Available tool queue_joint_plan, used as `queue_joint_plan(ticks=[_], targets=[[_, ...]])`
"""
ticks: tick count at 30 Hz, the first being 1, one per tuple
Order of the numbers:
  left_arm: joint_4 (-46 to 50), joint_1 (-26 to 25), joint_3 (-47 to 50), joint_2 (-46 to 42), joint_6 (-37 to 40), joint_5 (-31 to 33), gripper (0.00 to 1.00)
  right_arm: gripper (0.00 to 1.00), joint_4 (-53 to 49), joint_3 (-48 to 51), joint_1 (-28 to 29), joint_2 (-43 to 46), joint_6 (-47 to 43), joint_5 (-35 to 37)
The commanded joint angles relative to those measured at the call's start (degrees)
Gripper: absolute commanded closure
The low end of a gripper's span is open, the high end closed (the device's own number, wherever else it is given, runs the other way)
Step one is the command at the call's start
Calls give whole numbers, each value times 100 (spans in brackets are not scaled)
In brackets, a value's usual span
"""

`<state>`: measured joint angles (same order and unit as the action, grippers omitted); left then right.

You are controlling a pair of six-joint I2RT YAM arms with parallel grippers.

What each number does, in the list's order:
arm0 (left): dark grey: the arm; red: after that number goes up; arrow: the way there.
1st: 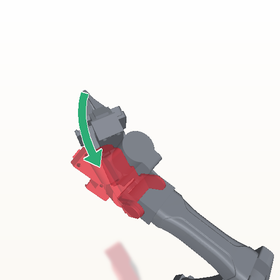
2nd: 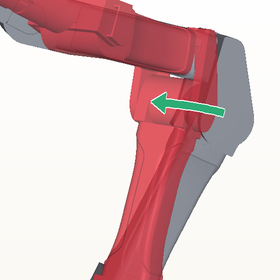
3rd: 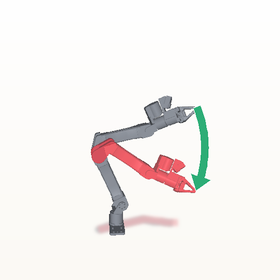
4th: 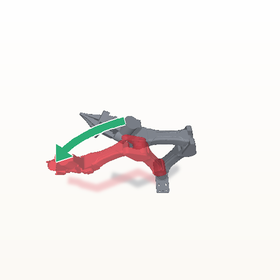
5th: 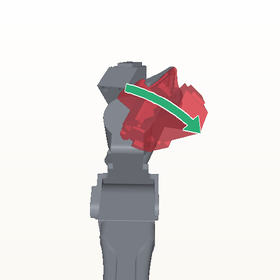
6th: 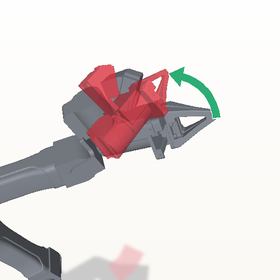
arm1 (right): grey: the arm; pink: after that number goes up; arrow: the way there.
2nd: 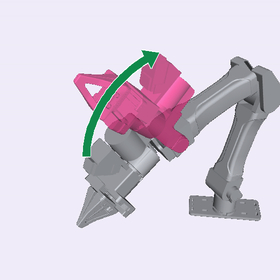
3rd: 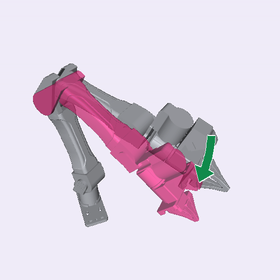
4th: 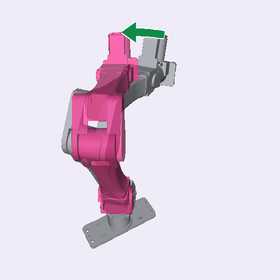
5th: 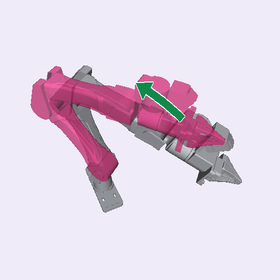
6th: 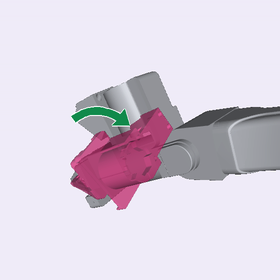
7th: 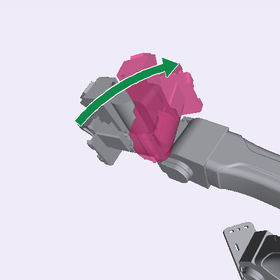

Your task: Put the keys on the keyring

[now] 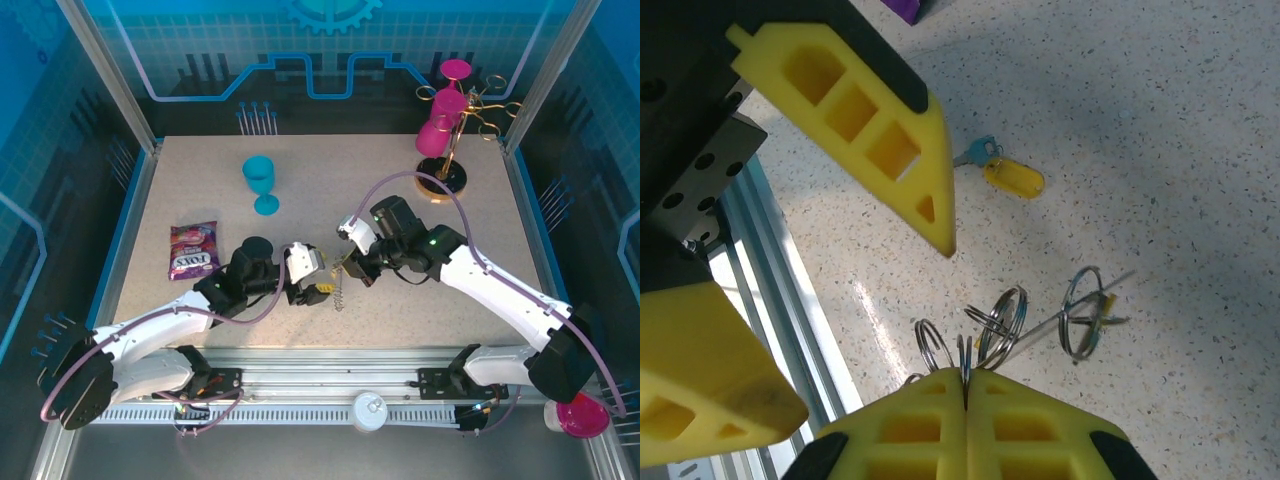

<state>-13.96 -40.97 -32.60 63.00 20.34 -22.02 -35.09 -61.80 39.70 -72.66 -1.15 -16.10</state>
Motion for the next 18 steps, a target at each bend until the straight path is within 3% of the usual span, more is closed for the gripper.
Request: queue_joint_plan(ticks=[1, 18], targets=[[-199, 35, -35, 114, 241, -471, 36, 100, 20, -122, 90, 116, -44, -82], [-235, 23, 16, 336, 300, -728, 46, 100, 220, -209, 139, 31, 275, 110]])
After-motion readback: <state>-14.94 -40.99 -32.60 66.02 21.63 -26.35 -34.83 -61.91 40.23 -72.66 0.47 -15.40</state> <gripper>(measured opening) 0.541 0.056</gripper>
